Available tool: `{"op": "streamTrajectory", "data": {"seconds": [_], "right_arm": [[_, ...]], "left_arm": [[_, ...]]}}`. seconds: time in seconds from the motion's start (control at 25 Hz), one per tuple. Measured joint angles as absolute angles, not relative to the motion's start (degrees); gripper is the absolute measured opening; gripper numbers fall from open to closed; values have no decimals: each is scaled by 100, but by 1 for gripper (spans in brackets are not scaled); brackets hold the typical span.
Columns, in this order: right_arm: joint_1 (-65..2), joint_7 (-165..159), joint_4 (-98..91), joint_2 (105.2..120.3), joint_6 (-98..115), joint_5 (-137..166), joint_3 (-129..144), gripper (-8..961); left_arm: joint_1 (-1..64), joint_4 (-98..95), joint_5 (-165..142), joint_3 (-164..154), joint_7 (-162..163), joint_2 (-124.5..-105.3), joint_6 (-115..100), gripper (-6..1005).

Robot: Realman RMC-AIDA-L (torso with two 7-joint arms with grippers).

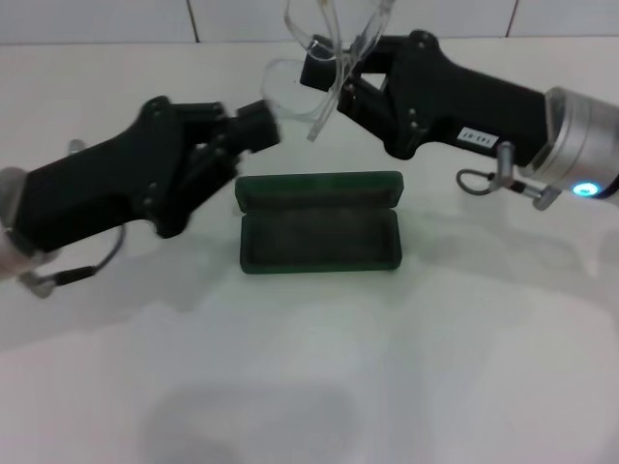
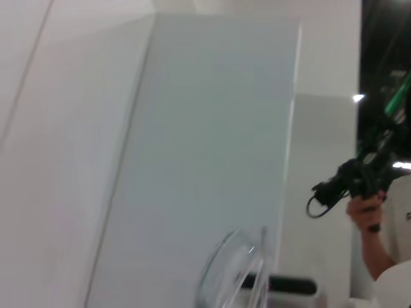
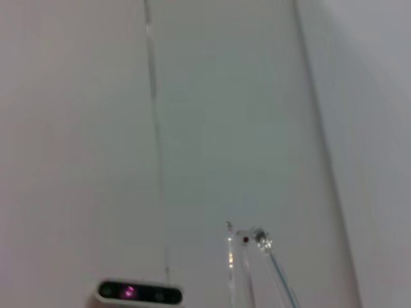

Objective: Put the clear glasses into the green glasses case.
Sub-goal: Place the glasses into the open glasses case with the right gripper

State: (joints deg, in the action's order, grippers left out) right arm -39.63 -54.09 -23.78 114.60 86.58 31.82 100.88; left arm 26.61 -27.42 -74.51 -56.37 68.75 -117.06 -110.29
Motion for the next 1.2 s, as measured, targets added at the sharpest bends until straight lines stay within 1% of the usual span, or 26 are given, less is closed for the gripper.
{"op": "streamTrajectory", "data": {"seconds": [0.04, 0.08, 0.12, 0.16, 0.2, 0.24, 0.28, 0.36, 0.44, 0.52, 0.56, 0.6, 0.64, 0.72, 0.76, 0.84, 0.88, 0.92, 0.96, 1.16, 1.2], "right_arm": [[-3925, -5473, -2565, 11375, 8659, 3249, 10083, 114], [-3858, -5538, -2743, 11307, 8657, 3305, 10082, 114], [-3787, -5626, -2954, 11229, 8642, 3372, 10078, 114], [-3708, -5730, -3177, 11143, 8617, 3431, 10059, 114], [-3607, -5912, -3463, 11053, 8586, 3591, 10002, 114], [-3478, -6199, -3837, 10959, 8555, 3917, 9845, 114], [-3421, -6368, -4039, 10921, 8544, 4137, 9715, 114], [-3268, -6905, -4545, 10905, 8525, 4893, 9261, 114], [-3109, -7606, -5171, 10965, 8501, 5886, 8712, 114], [-2968, -8413, -5968, 11111, 8439, 7069, 8222, 114], [-2916, -8980, -6549, 11239, 8408, 7826, 7969, 114], [-2894, -9336, -6857, 11317, 8400, 8338, 7851, 114], [-2885, -9831, -7340, 11435, 8402, 9058, 7729, 114], [-2920, -10595, -8003, 11548, 8411, 10100, 7676, 114], [-2962, -10910, -8223, 11577, 8413, 10458, 7705, 114], [-3199, -11518, -8435, 11564, 8448, 10979, 7809, 114], [-3369, -11784, -8470, 11553, 8496, 11220, 7843, 114], [-3795, -12285, -8398, 11550, 8668, 11752, 7887, 114], [-3795, -12285, -8398, 11550, 8668, 11752, 7887, 114], [-4806, -13031, -7847, 11578, 8917, 12956, 8204, 114], [-4916, -13079, -7727, 11582, 8921, 13060, 8262, 114]], "left_arm": [[2564, -2739, -7451, -5636, 6880, -11601, -11027, 45], [2548, -2739, -7451, -5636, 6880, -11582, -11026, 45], [2470, -2740, -7450, -5634, 6881, -11480, -11021, 45], [2425, -2740, -7450, -5633, 6883, -11425, -11019, 45], [2425, -2740, -7450, -5633, 6883, -11425, -11019, 45], [2362, -2747, -7466, -5635, 6890, -11334, -11016, 45], [2284, -2766, -7569, -5634, 6898, -11199, -11012, 45], [2245, -2768, -7636, -5632, 6899, -11121, -11003, 45], [2191, -2770, -7670, -5564, 6903, -11064, -10982, 45], [2113, -2777, -7706, -5377, 6908, -11048, -10943, 45], [2075, -2782, -7733, -5258, 6910, -11054, -10893, 45], [2052, -2784, -7747, -5182, 6911, -11060, -10855, 45], [2005, -2786, -7786, -5053, 6912, -11080, -10707, 45], [1980, -2787, -7818, -4998, 6913, -11099, -10541, 45], [1978, -2787, -7825, -4995, 6913, -11104, -10507, 45], [1976, -2787, -7842, -4991, 6902, -11122, -10448, 45], [1975, -2787, -7843, -4989, 6892, -11127, -10439, 45], [1971, -2787, -7844, -4988, 6882, -11131, -10436, 45], [1967, -2787, -7845, -4986, 6872, -11136, -10432, 46], [1970, -2786, -7812, -4957, 6865, -11162, -10368, 47], [1970, -2786, -7812, -4957, 6865, -11162, -10368, 47]]}}
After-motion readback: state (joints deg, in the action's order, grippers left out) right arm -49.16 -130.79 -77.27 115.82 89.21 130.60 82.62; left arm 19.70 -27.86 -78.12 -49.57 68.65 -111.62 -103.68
